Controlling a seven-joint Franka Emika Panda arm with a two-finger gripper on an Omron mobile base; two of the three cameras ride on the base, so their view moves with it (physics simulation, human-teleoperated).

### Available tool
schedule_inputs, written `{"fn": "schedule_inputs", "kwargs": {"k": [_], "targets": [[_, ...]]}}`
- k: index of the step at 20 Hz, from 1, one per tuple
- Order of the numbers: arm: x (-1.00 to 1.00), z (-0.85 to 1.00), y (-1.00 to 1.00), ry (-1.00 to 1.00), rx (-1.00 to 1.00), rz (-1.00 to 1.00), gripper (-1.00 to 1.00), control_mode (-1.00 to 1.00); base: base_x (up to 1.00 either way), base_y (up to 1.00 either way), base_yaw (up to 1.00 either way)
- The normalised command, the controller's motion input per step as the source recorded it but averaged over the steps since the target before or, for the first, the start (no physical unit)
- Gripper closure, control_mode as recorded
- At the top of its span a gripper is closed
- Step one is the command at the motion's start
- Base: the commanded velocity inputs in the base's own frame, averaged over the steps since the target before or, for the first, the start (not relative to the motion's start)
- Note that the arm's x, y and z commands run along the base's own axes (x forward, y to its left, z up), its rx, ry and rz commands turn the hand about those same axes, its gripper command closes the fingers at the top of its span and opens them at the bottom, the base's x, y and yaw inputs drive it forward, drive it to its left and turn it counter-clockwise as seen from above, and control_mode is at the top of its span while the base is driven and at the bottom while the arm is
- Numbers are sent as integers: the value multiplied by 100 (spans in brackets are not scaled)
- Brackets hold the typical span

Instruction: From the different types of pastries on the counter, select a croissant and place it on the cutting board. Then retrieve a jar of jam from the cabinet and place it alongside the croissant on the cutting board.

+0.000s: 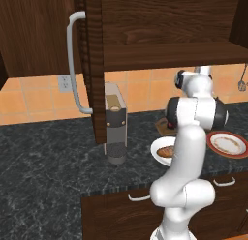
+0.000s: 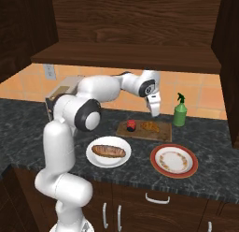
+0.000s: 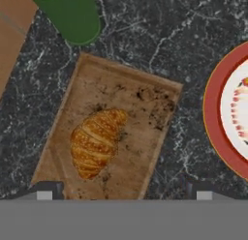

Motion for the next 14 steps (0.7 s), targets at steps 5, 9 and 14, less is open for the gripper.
{"fn": "schedule_inputs", "kwargs": {"k": [5, 9, 14], "targets": [[-100, -70, 78, -18, 1, 0, -100, -100, 0, 0, 0], [-100, -97, 76, -33, 0, 0, -100, -100, 0, 0, 0], [-100, 41, 90, -20, -3, 1, -100, -100, 0, 0, 0]]}}
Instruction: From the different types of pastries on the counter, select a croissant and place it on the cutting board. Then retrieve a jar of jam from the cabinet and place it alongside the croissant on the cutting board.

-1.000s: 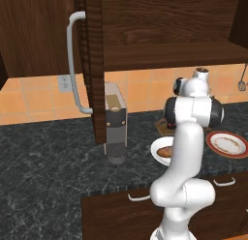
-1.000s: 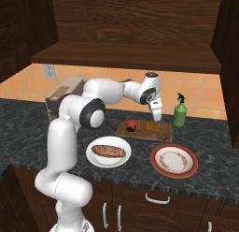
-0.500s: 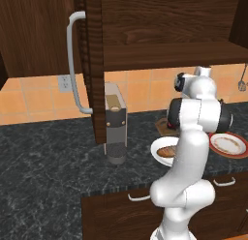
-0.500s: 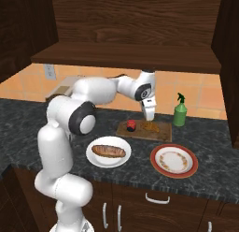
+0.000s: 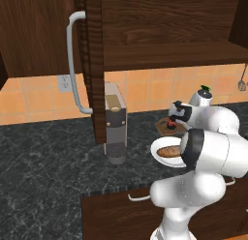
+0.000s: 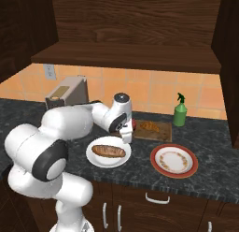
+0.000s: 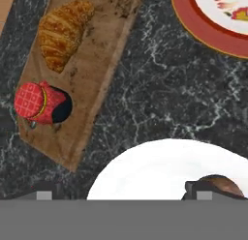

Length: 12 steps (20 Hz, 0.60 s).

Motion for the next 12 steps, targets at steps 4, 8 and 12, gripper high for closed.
{"fn": "schedule_inputs", "kwargs": {"k": [4, 8, 12], "targets": [[-100, 100, 72, -5, -7, 4, -100, -100, 0, 0, 0], [-87, 100, 66, 0, -11, 6, -100, -100, 0, 0, 0], [-98, 100, 79, -1, -11, 2, -100, -100, 0, 0, 0]]}}
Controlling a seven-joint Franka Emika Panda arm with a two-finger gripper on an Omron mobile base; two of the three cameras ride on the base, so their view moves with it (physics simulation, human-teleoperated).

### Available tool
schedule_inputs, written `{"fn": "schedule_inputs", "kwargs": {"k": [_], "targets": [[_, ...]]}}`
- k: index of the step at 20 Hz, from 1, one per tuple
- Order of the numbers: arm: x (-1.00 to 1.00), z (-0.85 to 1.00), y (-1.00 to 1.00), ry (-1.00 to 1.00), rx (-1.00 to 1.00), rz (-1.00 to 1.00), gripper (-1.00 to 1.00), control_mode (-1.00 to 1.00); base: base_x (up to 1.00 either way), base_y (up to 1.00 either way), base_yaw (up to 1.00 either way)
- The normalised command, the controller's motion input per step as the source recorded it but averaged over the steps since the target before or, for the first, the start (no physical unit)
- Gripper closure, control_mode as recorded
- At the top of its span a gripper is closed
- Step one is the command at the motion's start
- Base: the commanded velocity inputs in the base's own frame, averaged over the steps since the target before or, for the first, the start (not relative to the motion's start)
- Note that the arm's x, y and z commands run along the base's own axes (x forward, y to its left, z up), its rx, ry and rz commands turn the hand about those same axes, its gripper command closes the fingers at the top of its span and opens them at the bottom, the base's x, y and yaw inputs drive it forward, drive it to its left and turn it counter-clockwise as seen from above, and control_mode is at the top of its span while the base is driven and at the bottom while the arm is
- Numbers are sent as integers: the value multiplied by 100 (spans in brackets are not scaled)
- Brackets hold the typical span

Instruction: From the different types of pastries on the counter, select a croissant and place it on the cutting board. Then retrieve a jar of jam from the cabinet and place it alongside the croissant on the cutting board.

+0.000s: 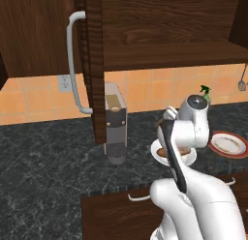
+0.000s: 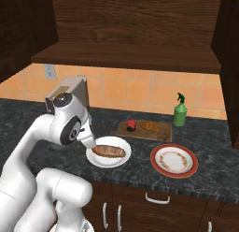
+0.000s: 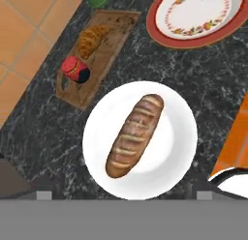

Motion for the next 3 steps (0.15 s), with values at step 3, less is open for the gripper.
{"fn": "schedule_inputs", "kwargs": {"k": [3], "targets": [[-100, 24, 80, -5, -10, 0, -100, -100, 0, 0, 0]]}}
